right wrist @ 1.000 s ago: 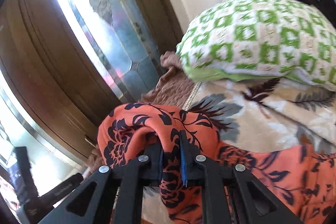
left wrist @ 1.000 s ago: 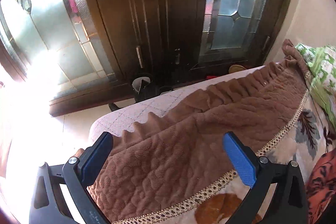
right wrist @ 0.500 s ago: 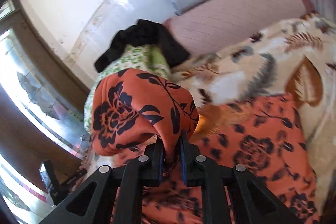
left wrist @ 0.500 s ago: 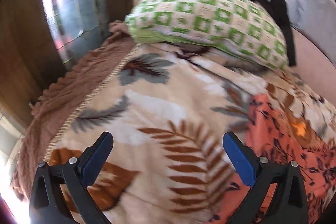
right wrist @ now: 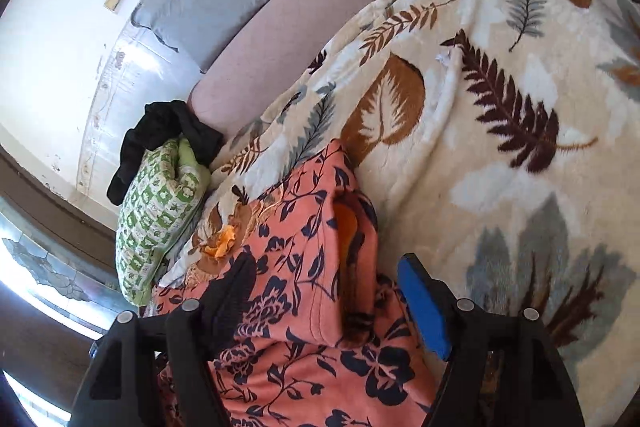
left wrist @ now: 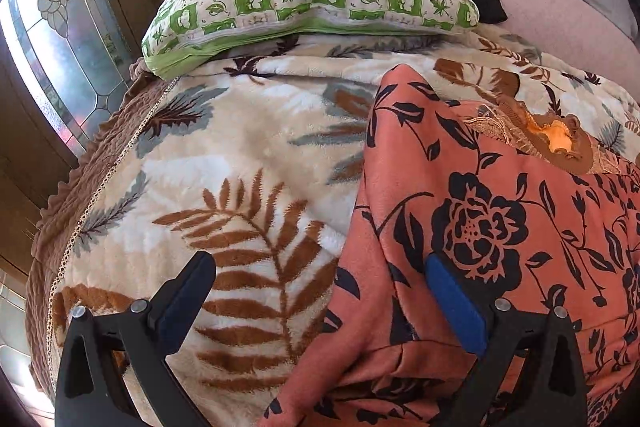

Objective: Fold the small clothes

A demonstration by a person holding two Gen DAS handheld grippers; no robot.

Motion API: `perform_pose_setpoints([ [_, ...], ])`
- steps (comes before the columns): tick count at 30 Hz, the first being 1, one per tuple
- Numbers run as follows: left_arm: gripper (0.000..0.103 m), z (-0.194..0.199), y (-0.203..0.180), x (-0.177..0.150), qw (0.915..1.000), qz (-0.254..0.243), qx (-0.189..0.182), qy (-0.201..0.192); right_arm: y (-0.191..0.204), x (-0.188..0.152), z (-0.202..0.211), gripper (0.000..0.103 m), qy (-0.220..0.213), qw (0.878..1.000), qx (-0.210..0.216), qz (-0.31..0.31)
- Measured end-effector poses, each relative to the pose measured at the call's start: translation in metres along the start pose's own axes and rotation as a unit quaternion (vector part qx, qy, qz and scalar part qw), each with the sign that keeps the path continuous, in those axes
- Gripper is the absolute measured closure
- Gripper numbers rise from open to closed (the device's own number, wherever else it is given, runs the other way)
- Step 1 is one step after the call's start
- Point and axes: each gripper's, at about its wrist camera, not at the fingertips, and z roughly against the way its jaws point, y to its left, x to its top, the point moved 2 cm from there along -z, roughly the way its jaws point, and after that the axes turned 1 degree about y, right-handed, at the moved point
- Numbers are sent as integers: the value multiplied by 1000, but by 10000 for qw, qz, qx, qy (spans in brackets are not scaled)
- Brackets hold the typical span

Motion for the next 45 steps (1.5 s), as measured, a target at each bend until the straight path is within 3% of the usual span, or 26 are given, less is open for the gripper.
perform_pose_setpoints([
  [4, 0, 3, -4, 0, 9997, -109, 153, -139, 8, 11, -36, 30, 222, 9987, -372, 267],
  [6, 0, 5, -2, 2, 9993, -98, 289, -226, 18, 10, -61, 71, 605, 9949, -614, 516],
  [7, 0, 6, -1, 3, 9987, -92, 396, -295, 26, 10, -63, 92, 577, 9925, -777, 749],
  [9, 0, 8, 3, 5, 9979, -61, 529, -365, 52, 12, -54, 95, 171, 9857, -893, 1419],
  [11, 0, 7, 7, 6, 9981, 18, 514, -326, 74, 19, -40, 96, -269, 9809, -836, 1738],
  [14, 0, 6, 8, 6, 9979, 33, 567, -307, 81, 36, -28, 96, -792, 9845, -521, 1476],
  [15, 0, 6, 7, 6, 9976, 10, 608, -334, 75, 40, -33, 96, -781, 9870, -484, 1318],
  [17, 0, 6, 5, 5, 9965, -33, 735, -385, 52, 43, -65, 95, -142, 9926, -671, 997],
  [19, 0, 7, 3, 4, 9960, -75, 794, -404, 23, 34, -100, 94, 635, 9905, -1069, 596],
  [20, 0, 8, 2, 4, 9956, -90, 829, -418, 10, 29, -106, 89, 761, 9906, -1055, 430],
  [22, 0, 10, 2, 3, 9948, -119, 906, -450, 1, 28, -86, 71, 342, 9939, -1024, 248],
  [24, 0, 14, 2, 3, 9934, -142, 1017, -519, -2, 27, -60, 36, -121, 9934, -1127, 172],
  [25, 0, 17, 2, 3, 9921, -153, 1092, -595, -1, 28, -48, 33, -374, 9924, -1155, 210],
  [28, 0, 37, 1, 7, 9872, -180, 1191, -1043, 19, 24, -23, 33, -554, 9912, -927, 760],
  [32, 0, 58, -4, 8, 9879, -202, 665, -1384, 63, 2, -23, 37, -389, 9844, -611, 1604],
  [35, 0, 48, -16, 3, 9913, -493, 437, -1141, 83, -23, -48, 48, 89, 9785, -587, 1976],
  [38, 0, 15, -28, -5, 9948, -807, 503, -351, 74, -57, -89, 51, 1184, 9591, -1107, 2320],
  [40, 0, 6, -25, -8, 9974, -625, 324, -143, 81, -73, -83, 53, 950, 9430, -1286, 2920],
  [41, 0, 8, -22, -6, 9982, -530, 269, -115, 84, -75, -81, 53, 1054, 9371, -1404, 3017],
  [43, 0, 14, -19, -4, 9984, -467, 259, -159, 93, -73, -77, 53, 1129, 9370, -1477, 2956],
  [45, 0, 19, -17, -2, 9982, -419, 304, -294, 108, -68, -73, 53, 1024, 9418, -1232, 2957],
])
